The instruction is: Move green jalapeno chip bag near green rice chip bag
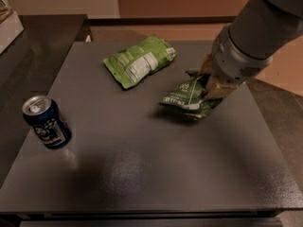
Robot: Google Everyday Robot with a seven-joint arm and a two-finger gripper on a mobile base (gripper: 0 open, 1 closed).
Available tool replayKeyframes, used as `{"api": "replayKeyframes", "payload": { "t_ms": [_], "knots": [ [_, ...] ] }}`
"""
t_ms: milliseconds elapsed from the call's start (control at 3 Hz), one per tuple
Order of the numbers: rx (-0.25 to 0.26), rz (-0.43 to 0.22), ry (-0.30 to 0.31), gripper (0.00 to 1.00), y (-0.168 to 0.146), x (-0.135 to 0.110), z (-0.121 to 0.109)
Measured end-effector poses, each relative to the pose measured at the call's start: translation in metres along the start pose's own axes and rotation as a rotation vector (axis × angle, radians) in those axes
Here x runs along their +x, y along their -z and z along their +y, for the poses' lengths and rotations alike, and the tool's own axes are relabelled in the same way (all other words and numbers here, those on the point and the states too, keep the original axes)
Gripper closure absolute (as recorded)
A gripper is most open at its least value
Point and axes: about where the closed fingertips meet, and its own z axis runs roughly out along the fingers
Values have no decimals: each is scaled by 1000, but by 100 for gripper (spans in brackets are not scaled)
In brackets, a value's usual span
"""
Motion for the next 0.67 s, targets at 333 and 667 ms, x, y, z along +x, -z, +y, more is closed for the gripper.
{"api": "replayKeyframes", "payload": {
  "t_ms": [333, 667],
  "knots": [
    [34, -23, 16, 100, -14, -14, -39],
    [55, -34, 30, 100, -30, -24, -71]
  ]
}}
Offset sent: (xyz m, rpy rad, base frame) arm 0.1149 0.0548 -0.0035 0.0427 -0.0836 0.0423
